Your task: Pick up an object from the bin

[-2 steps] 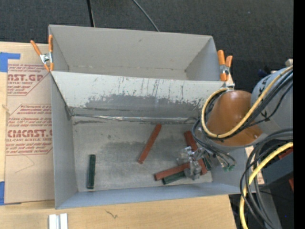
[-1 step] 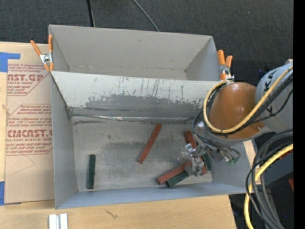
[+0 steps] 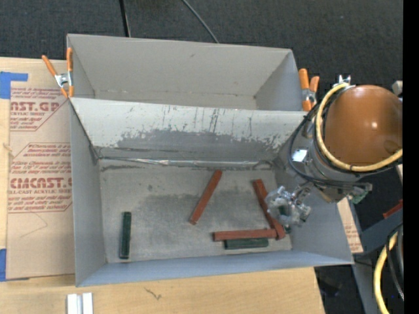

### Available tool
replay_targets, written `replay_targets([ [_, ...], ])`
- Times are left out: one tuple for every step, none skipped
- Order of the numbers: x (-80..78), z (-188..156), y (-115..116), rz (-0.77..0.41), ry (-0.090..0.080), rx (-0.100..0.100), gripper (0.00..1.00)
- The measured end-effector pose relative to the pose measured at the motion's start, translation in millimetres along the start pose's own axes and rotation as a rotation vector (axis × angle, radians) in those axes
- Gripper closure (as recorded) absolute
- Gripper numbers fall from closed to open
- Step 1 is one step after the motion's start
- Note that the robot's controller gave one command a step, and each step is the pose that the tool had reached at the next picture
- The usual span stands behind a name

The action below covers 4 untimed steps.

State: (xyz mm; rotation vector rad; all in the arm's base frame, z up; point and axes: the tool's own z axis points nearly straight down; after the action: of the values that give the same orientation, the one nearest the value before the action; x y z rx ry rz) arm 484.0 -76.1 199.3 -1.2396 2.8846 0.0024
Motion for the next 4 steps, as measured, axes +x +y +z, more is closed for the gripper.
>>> replay_targets([
  [0.0,0,0,0.000,0.000,0.000,0.00],
  [0.0,0,0,0.000,0.000,0.000,0.00],
  [-1.4,39,-4,-0.076,-0.003,0.005,0.00],
  [3.0,105,-14,-0.158,-0.001,0.004,0.00],
])
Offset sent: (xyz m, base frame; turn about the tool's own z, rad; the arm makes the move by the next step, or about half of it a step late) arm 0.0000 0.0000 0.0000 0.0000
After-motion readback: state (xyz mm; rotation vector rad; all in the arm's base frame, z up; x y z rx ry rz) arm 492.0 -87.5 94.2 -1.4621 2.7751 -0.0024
